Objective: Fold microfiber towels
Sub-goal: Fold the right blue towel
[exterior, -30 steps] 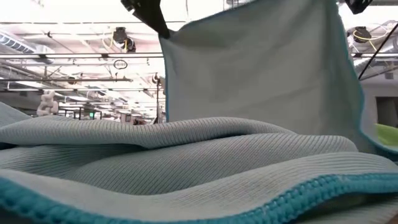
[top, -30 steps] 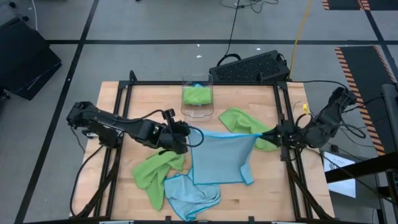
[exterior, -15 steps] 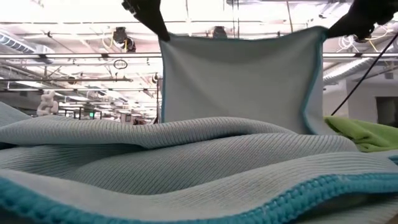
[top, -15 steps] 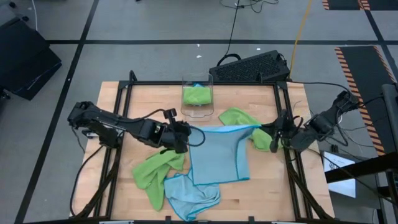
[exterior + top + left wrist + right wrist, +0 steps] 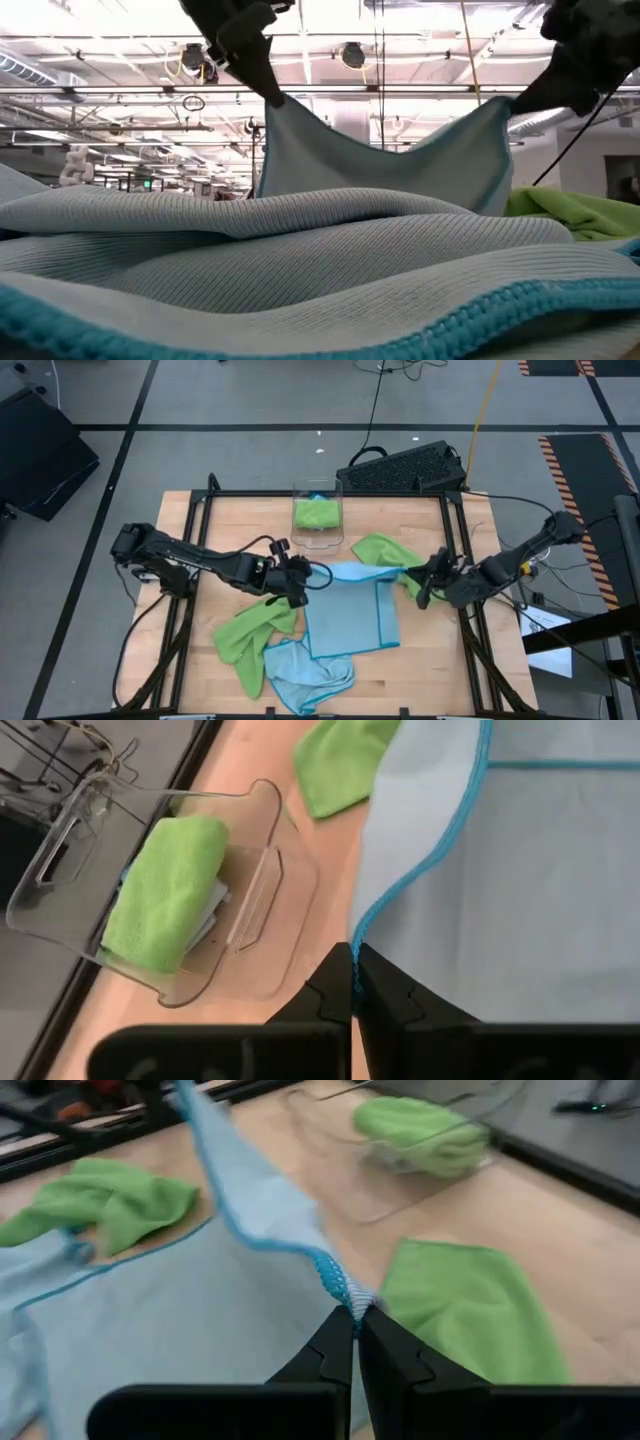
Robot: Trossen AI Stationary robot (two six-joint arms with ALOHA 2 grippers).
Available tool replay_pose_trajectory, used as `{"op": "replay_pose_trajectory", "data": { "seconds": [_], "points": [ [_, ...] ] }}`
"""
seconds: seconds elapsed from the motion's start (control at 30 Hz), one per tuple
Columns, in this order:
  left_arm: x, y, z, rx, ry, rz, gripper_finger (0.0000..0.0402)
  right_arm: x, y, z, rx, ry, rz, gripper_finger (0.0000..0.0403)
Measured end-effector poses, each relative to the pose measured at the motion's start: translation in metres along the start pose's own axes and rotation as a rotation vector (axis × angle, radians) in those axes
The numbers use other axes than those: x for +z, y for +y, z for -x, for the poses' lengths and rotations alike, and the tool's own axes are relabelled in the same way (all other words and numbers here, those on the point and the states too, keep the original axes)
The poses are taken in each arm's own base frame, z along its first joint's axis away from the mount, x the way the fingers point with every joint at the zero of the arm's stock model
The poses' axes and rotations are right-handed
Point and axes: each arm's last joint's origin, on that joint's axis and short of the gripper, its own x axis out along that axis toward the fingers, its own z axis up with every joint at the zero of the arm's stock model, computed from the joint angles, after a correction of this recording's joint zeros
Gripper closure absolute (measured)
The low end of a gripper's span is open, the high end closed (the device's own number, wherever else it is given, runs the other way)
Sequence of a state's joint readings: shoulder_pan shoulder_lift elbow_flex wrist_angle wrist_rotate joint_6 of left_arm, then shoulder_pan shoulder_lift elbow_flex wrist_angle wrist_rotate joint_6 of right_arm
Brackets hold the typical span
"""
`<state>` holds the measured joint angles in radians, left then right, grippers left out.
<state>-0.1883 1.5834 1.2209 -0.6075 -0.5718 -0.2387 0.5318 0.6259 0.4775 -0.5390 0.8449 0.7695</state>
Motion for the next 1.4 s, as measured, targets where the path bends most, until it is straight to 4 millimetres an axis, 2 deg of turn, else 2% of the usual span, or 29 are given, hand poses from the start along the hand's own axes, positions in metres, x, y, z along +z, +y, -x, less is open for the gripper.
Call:
{"op": "replay_pose_trajectory", "data": {
  "seconds": [0.13,0.27,0.43,0.53,0.7,0.87,0.93,1.03,1.2,1.4],
  "points": [
    [0.000,0.000,-0.004,0.004,-0.036,0.035,0.0392,-0.007,-0.004,-0.008,-0.104,-0.023,0.026,0.0373],
    [0.003,0.001,-0.005,0.009,-0.062,0.054,0.0397,-0.011,-0.007,-0.014,-0.151,-0.009,0.054,0.0318],
    [0.004,0.005,-0.008,0.024,-0.059,0.073,0.0391,-0.007,-0.004,-0.013,-0.104,0.033,-0.008,0.0242],
    [0.004,0.008,-0.009,0.031,-0.056,0.090,0.0397,-0.004,-0.001,-0.012,-0.083,0.084,-0.042,0.0222],
    [0.004,0.009,-0.012,0.038,-0.049,0.100,0.0390,0.004,0.010,-0.009,0.008,0.171,-0.081,0.0225],
    [0.003,0.008,-0.013,0.037,-0.044,0.095,0.0397,-0.002,0.015,-0.006,0.145,0.359,-0.053,0.0244],
    [0.003,0.008,-0.013,0.037,-0.044,0.095,0.0395,-0.007,0.015,-0.004,0.189,0.454,-0.039,0.0253],
    [0.003,0.008,-0.013,0.037,-0.044,0.095,0.0388,-0.020,0.025,-0.005,0.333,0.530,-0.046,0.0263],
    [0.004,0.008,-0.013,0.036,-0.047,0.101,0.0397,-0.042,0.053,-0.011,0.520,0.462,-0.015,0.0269],
    [0.005,0.010,-0.013,0.038,-0.054,0.105,0.0388,-0.074,0.076,-0.018,0.442,0.487,0.155,0.0269]
  ]
}}
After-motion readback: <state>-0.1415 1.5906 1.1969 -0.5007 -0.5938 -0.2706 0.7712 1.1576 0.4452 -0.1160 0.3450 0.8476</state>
